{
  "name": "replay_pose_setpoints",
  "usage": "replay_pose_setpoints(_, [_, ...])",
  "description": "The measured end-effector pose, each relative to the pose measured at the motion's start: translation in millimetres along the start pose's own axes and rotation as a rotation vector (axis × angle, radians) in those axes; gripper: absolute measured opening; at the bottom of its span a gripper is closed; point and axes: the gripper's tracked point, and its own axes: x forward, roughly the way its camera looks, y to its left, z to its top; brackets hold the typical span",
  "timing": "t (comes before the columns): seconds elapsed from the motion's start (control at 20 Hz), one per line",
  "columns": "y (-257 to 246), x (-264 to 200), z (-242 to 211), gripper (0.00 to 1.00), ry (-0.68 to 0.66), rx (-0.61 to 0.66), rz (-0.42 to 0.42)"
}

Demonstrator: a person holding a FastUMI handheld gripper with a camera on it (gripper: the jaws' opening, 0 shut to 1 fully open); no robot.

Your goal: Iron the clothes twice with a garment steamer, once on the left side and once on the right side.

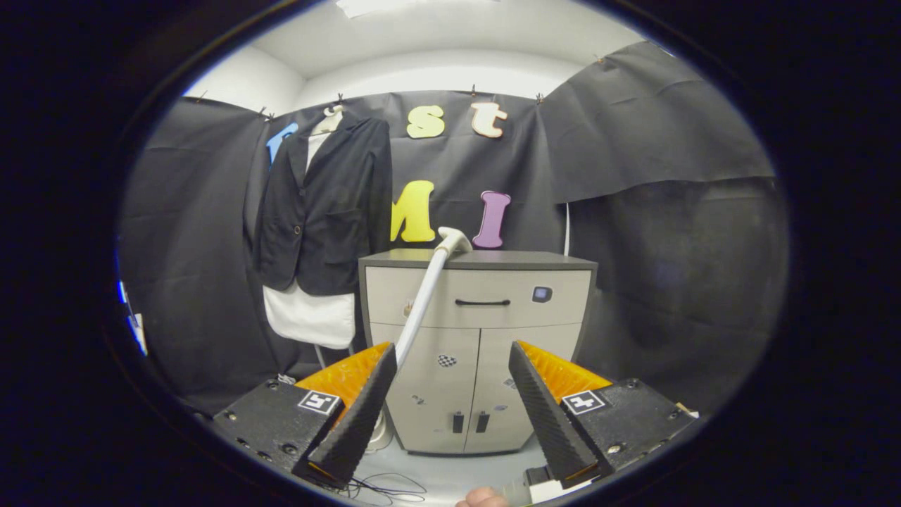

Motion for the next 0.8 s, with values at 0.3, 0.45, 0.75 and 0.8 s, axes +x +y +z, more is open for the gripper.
replay_pose_setpoints(0.3, [8.1,-0.7,0.8,1.00,0.021,-0.010,-0.002])
replay_pose_setpoints(0.45, [27.2,2.9,9.0,1.00,0.025,0.006,0.009])
replay_pose_setpoints(0.75, [69.8,1.6,10.0,1.00,0.038,0.019,-0.017])
replay_pose_setpoints(0.8, [75.7,0.9,9.1,1.00,0.043,0.021,-0.028])
